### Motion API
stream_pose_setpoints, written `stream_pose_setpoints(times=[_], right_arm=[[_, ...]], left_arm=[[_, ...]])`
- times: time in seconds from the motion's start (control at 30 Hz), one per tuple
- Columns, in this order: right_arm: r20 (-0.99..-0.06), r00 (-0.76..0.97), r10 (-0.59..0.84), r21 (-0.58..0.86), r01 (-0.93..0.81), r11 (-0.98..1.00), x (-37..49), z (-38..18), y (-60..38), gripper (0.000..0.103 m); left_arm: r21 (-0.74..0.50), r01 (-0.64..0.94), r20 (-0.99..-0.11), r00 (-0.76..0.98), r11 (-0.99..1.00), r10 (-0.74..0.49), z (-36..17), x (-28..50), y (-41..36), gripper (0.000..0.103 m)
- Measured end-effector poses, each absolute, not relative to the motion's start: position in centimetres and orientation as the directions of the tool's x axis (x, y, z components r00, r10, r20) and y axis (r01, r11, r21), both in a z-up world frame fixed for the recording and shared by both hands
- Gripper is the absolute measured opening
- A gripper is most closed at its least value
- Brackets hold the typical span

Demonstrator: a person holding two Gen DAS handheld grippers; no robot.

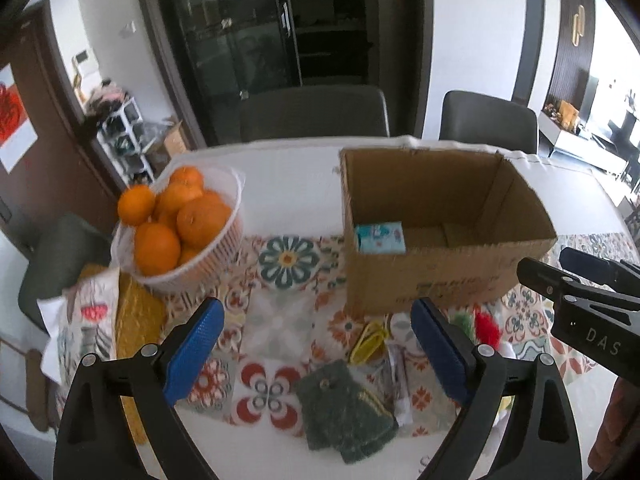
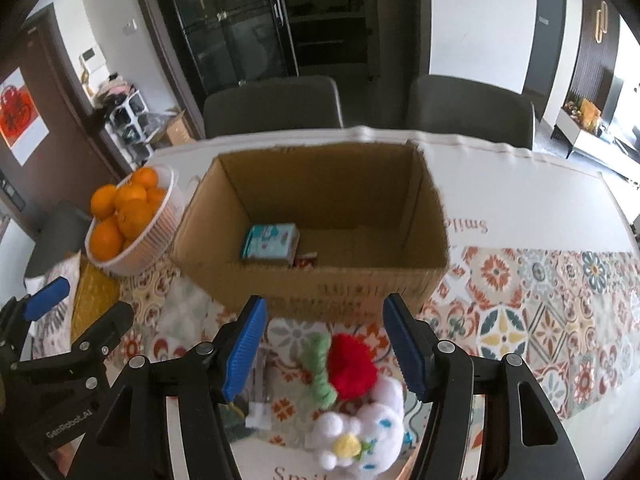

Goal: Organize soft objects
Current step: 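Grasp the green knitted glove with the left tool while the right tool grasps the red fluffy toy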

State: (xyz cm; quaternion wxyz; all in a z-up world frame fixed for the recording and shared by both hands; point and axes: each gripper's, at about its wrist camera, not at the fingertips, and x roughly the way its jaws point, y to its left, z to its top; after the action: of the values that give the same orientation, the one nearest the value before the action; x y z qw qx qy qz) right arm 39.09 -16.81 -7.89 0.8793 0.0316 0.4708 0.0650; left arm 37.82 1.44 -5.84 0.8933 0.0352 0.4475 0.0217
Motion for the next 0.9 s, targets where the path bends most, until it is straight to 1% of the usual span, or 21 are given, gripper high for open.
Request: stream_pose_setpoints(times=[0.1,0.33,0.43,0.63,0.9], right_arm=[[-0.843,0.520,0.137,0.103,-0.095,0.990,38.6,-9.0,-16.4,0.070],[-0.887,0.444,0.130,0.089,-0.113,0.990,38.3,-11.9,-15.9,0.070],[-0.903,0.412,0.126,0.087,-0.113,0.990,38.5,-13.3,-16.0,0.070],[-0.938,0.320,0.132,0.104,-0.104,0.989,39.1,-16.7,-16.4,0.070],[-0.959,0.262,0.110,0.086,-0.100,0.991,40.3,-19.4,-16.7,0.070]], left_arm=[[0.070,-0.022,-0.825,0.561,0.997,0.071,-7.1,37.3,1.9,0.096],[0.039,-0.068,-0.875,0.480,0.997,0.067,-10.0,36.6,2.3,0.096],[0.056,-0.074,-0.888,0.452,0.996,0.084,-11.2,36.5,2.2,0.096],[0.044,-0.091,-0.928,0.366,0.995,0.074,-13.7,37.1,2.2,0.096],[0.055,-0.110,-0.957,0.278,0.992,0.084,-16.6,38.2,2.0,0.096]])
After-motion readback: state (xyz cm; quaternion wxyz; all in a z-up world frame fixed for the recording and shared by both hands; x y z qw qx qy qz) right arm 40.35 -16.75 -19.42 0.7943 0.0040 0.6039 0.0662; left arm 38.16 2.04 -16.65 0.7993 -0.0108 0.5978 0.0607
